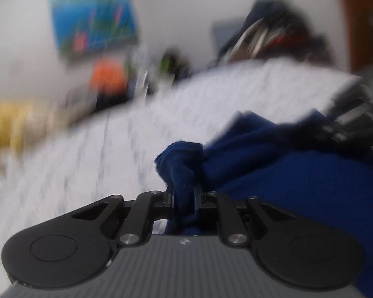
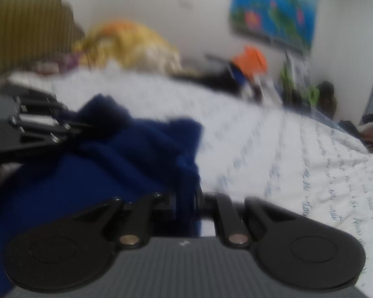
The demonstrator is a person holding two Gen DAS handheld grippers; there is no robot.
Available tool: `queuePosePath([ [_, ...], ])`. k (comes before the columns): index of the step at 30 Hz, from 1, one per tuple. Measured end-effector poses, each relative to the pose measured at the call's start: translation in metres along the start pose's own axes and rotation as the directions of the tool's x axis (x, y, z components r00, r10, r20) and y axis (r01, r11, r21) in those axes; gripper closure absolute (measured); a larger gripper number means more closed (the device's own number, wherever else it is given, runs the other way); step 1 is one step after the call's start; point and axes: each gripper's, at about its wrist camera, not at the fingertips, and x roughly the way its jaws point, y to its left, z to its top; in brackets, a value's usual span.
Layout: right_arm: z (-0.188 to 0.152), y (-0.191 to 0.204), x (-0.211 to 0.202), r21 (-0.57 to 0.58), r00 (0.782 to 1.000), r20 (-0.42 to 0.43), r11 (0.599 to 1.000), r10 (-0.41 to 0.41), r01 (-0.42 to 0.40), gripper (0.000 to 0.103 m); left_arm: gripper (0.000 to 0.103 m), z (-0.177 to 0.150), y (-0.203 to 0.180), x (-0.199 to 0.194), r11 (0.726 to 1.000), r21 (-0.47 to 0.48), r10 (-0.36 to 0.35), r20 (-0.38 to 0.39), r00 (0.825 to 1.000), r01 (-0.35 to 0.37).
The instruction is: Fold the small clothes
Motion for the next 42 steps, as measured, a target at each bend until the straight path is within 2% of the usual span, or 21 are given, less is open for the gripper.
queuePosePath([
  [3,0.018,-0.024,-0.003,0.199,1.000,0.003,0.980,0.013,-0.014,0.080,0.063,0.005,0.027,-0.019,0.986,-0.167,0.020,0.046,0.999,-0.012],
  [5,0.026,-0.038,-0.031,0.317,0.992,0.125,0.948,-0.002,-0.038,0.079,0.038,0.009,0.035,-0.045,0.968,-0.242,-0.037,0.140,0.989,0.070],
  [7,0.030,-0.048,-0.041,0.419,0.970,0.222,0.889,0.099,-0.187,0.074,0.020,0.018,0.030,-0.048,0.942,-0.277,-0.146,0.165,0.975,0.188],
  [9,0.038,-0.047,-0.017,0.487,0.953,0.177,0.820,0.244,-0.301,0.064,0.023,0.020,0.015,-0.022,0.928,-0.273,-0.251,0.044,0.967,0.253],
  [10,0.040,-0.047,0.001,0.518,0.950,0.128,0.797,0.286,-0.310,0.064,0.031,0.019,0.009,-0.001,0.925,-0.282,-0.281,-0.050,0.958,0.257],
  [11,0.040,-0.047,0.022,0.552,0.950,0.059,0.782,0.308,-0.288,0.064,0.048,0.012,0.007,0.020,0.922,-0.311,-0.284,-0.144,0.948,0.229],
  [12,0.035,-0.050,0.047,0.595,0.950,-0.024,0.768,0.313,-0.238,0.065,0.049,0.004,0.009,0.027,0.920,-0.329,-0.268,-0.125,0.955,0.215],
  [16,0.018,-0.082,0.076,0.714,0.918,0.120,0.610,0.377,-0.344,0.074,0.046,-0.001,0.016,0.039,0.935,-0.295,-0.240,-0.115,0.964,0.198],
  [17,0.019,-0.085,0.077,0.726,0.917,0.114,0.598,0.382,-0.339,0.078,0.046,-0.001,0.013,0.036,0.943,-0.276,-0.225,-0.128,0.966,0.184],
  [20,0.023,-0.081,0.052,0.721,0.938,0.040,0.640,0.343,-0.265,0.080,0.042,0.009,0.003,0.015,0.957,-0.254,-0.186,-0.162,0.969,0.142],
  [21,0.027,-0.075,0.046,0.702,0.950,0.013,0.673,0.313,-0.231,0.077,0.036,0.005,0.002,0.001,0.955,-0.256,-0.194,-0.149,0.970,0.151],
  [22,0.027,-0.067,0.031,0.664,0.954,0.023,0.709,0.298,-0.238,0.075,0.022,0.016,0.000,-0.013,0.951,-0.258,-0.210,-0.127,0.969,0.172],
  [23,0.025,-0.059,0.019,0.630,0.950,0.048,0.729,0.309,-0.269,0.071,0.013,0.010,-0.003,-0.020,0.949,-0.254,-0.220,-0.119,0.968,0.184],
  [25,0.017,-0.037,0.029,0.588,0.953,0.001,0.771,0.302,-0.245,0.037,0.012,0.005,-0.017,-0.013,0.971,-0.182,-0.181,-0.133,0.974,0.155],
  [27,0.013,-0.026,0.035,0.489,0.972,0.026,0.845,0.234,-0.217,0.038,0.012,0.002,-0.028,-0.016,0.985,-0.130,-0.128,-0.110,0.986,0.113],
  [30,0.025,-0.017,0.014,0.523,0.979,-0.035,0.838,0.200,-0.152,0.037,0.015,0.011,-0.030,-0.039,0.980,-0.177,-0.116,-0.120,0.986,0.093],
  [33,0.019,0.004,-0.028,0.457,0.978,0.060,0.865,0.201,-0.206,0.037,0.011,-0.001,-0.035,-0.051,0.980,-0.181,-0.106,-0.123,0.987,0.083],
  [36,-0.001,0.017,-0.008,0.435,0.983,-0.014,0.886,0.182,-0.158,0.037,0.005,-0.015,-0.042,-0.051,0.985,-0.170,-0.056,-0.087,0.995,0.040],
  [37,-0.008,0.017,-0.011,0.407,0.986,0.040,0.898,0.163,-0.165,0.037,0.003,-0.017,-0.043,-0.051,0.983,-0.179,-0.046,-0.084,0.995,0.030],
  [40,-0.002,0.012,-0.025,0.484,0.988,0.018,0.863,0.153,-0.142,0.037,0.003,-0.018,-0.040,-0.053,0.976,-0.215,-0.043,-0.098,0.994,0.021],
  [42,0.000,0.019,-0.043,0.467,0.989,0.070,0.872,0.132,-0.150,0.036,0.001,-0.019,-0.040,-0.053,0.975,-0.221,-0.040,-0.093,0.995,0.018],
])
